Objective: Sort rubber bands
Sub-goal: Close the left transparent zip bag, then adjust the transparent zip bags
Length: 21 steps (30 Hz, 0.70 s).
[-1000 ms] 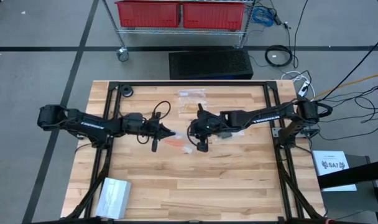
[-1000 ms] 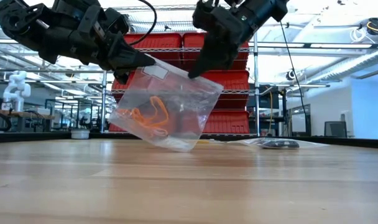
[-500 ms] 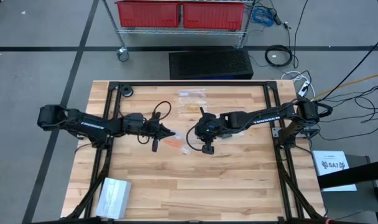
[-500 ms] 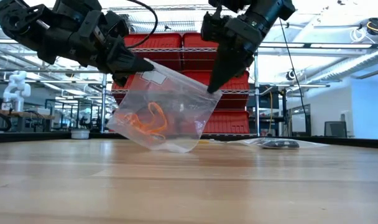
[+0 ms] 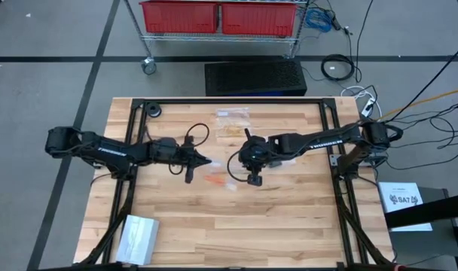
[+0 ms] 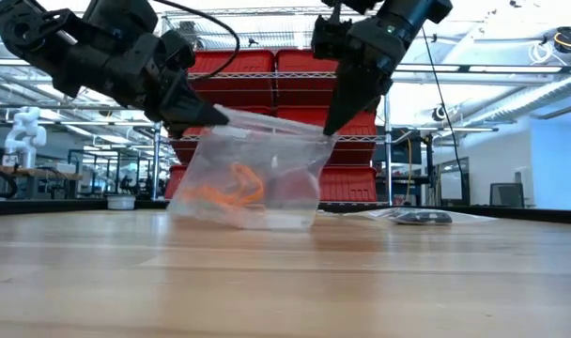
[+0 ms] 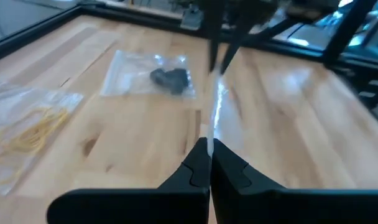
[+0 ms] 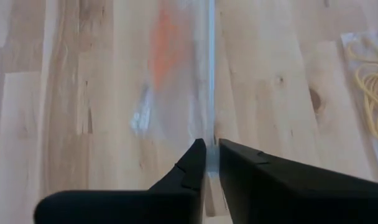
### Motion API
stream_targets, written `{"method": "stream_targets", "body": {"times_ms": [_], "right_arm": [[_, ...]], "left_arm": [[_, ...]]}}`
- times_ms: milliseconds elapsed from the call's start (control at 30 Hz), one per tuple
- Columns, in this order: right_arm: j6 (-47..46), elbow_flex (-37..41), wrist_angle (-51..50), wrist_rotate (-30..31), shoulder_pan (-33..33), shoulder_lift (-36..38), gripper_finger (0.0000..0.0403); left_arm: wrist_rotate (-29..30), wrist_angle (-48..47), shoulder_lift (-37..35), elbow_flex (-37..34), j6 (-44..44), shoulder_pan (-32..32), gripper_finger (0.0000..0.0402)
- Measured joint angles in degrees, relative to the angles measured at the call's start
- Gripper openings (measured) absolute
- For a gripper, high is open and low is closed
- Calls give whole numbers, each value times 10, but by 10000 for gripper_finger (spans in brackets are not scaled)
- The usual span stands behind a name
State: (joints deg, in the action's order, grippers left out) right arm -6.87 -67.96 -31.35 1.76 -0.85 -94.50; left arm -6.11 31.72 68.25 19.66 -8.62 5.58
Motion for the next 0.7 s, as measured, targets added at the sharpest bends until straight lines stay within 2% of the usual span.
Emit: {"method": "stream_targets", "body": {"times_ms": [200,300,433,567,700], "right_arm": [[-15,6,-44,2,2,18,50],[-15,3,-59,45,4,30,71],[-15,3,-83,84,4,32,108],[-17,3,-82,88,5,34,144],[-13,2,-103,86,5,34,152]], "left_arm": [[67,-46,-1,-2,0,1,8],[92,-56,-1,-2,0,0,25],[100,-58,-1,-2,0,0,59],[115,-57,-1,-2,0,0,104],[124,-57,-1,-2,0,0,144]]}}
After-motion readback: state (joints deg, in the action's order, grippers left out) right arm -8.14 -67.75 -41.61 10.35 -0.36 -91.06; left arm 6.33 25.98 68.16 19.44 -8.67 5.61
